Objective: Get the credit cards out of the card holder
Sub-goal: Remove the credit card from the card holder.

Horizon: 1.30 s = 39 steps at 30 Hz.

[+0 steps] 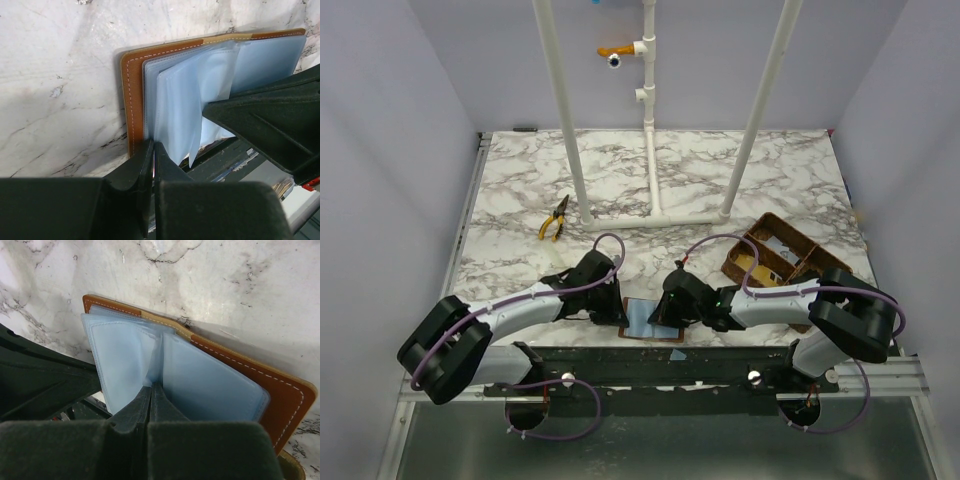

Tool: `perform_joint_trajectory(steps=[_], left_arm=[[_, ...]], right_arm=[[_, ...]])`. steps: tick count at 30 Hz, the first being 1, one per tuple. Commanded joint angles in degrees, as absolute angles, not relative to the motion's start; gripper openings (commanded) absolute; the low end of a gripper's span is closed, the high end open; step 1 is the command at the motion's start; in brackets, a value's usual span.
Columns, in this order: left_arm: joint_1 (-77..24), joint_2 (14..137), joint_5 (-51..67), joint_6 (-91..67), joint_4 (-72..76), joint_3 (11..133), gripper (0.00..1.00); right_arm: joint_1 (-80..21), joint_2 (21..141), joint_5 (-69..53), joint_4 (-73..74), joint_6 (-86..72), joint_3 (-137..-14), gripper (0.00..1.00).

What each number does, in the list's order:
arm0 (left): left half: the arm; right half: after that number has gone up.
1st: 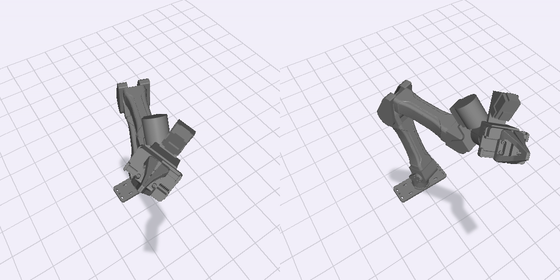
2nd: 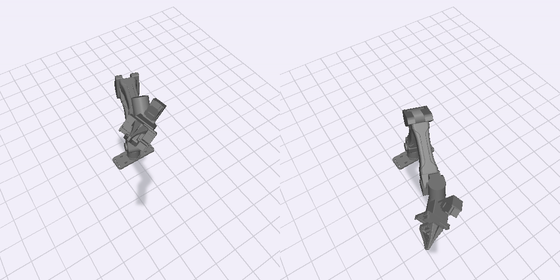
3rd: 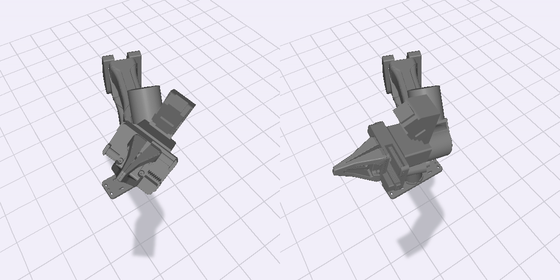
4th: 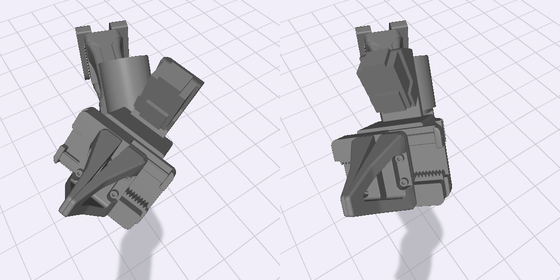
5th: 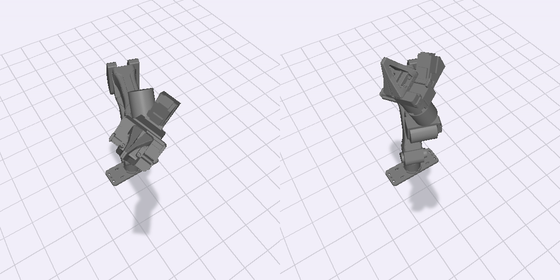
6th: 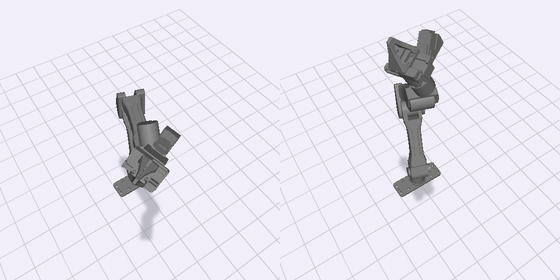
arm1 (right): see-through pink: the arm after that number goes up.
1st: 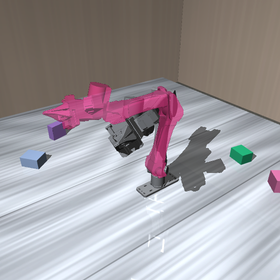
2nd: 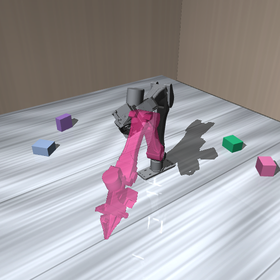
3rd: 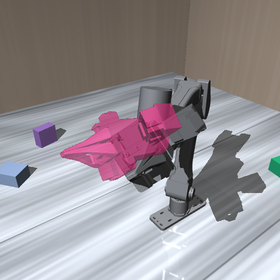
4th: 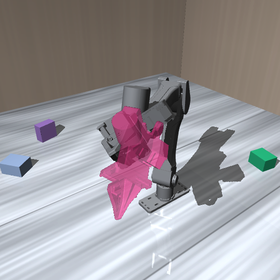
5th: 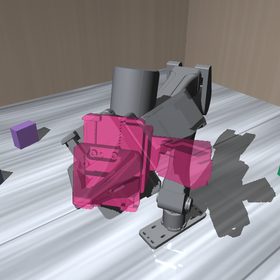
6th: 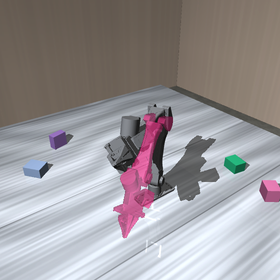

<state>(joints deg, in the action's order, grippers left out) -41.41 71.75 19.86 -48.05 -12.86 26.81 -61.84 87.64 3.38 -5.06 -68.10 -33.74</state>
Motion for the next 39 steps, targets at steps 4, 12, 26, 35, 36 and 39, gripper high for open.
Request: perform_joint_trajectory(steps=[4, 12, 26, 35, 36, 39], left_arm=[[-43.5, 73.12, 21.0, -49.48, -8.73, 29.61, 0.05], [-44.71, 73.47, 22.34, -50.89, -7.16, 31.1, 0.05], [-45.78, 71.49, 21.86, -50.1, -9.11, 32.69, 0.02], [-46.56, 69.73, 20.76, -51.25, -9.43, 33.03, 0.0], [-46.51, 69.39, 20.74, -51.31, -9.74, 33.3, 0.0], [-46.57, 68.36, 20.52, -51.71, -10.13, 33.54, 0.0]], right_arm=[[-61.99, 92.01, 3.01, -1.38, -66.38, -32.5, 0.01], [-62.03, 91.94, 2.85, -2.2, -65.85, -32.87, 0.01], [-61.95, 90.88, 2.55, -2.91, -64.55, -33.62, 0.1], [-61.91, 89.3, 2.64, -3.08, -64.15, -34.36, 0.34], [-61.91, 88.93, 2.77, -2.88, -64.18, -34.37, 0.39], [-61.9, 87.8, 3.87, -0.54, -63.46, -35.67, 0.52]])
